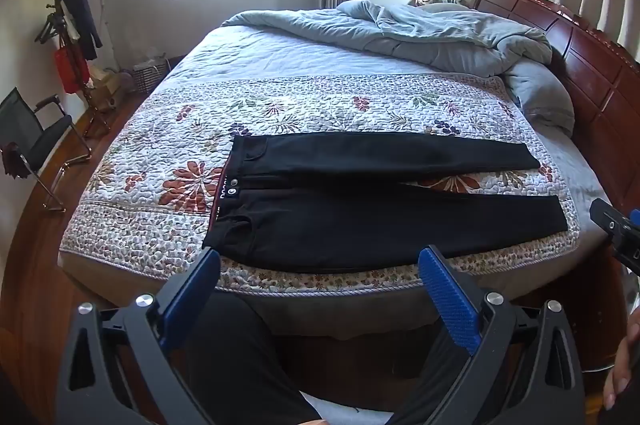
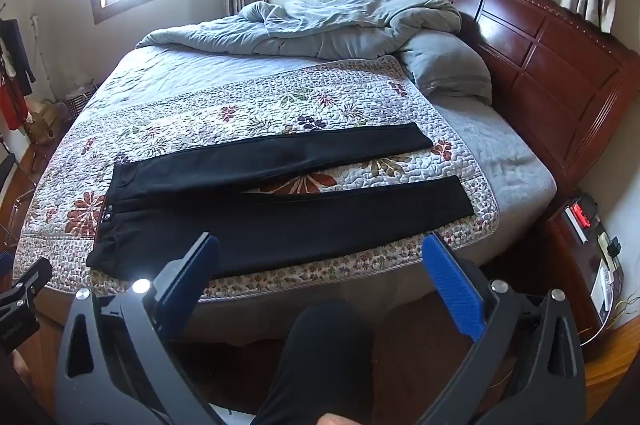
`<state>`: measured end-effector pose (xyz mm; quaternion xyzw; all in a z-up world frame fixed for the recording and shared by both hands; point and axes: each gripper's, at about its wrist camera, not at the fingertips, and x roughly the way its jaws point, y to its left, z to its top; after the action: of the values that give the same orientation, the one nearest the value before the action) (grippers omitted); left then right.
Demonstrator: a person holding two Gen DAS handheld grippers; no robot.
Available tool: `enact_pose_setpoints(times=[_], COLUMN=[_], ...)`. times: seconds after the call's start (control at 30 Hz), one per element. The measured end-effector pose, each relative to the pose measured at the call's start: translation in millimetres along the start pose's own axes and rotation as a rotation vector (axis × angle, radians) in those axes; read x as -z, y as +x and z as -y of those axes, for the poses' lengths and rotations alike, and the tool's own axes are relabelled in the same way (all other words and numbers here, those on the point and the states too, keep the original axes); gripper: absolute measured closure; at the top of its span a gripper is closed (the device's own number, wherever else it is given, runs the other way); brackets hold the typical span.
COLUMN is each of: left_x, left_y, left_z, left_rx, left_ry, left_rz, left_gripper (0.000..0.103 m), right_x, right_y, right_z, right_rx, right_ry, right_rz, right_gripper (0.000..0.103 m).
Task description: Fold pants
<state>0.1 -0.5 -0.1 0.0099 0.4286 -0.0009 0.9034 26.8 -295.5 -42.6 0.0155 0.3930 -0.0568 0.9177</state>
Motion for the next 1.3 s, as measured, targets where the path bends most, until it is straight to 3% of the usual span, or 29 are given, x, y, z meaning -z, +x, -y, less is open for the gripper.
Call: enact_pose_setpoints(times=[1.3], left_x=[-3], left_y=[-7], left_z=[0], left_rx=[-0.005], left_ry=[-0.002], left_rz=[0.018], left_gripper=[0.004], right_x=[1], right_y=[0], right_z=[0], right_rx=[-0.017], right_ry=[0.009], right_rz=[0.012], right_gripper=[0.002])
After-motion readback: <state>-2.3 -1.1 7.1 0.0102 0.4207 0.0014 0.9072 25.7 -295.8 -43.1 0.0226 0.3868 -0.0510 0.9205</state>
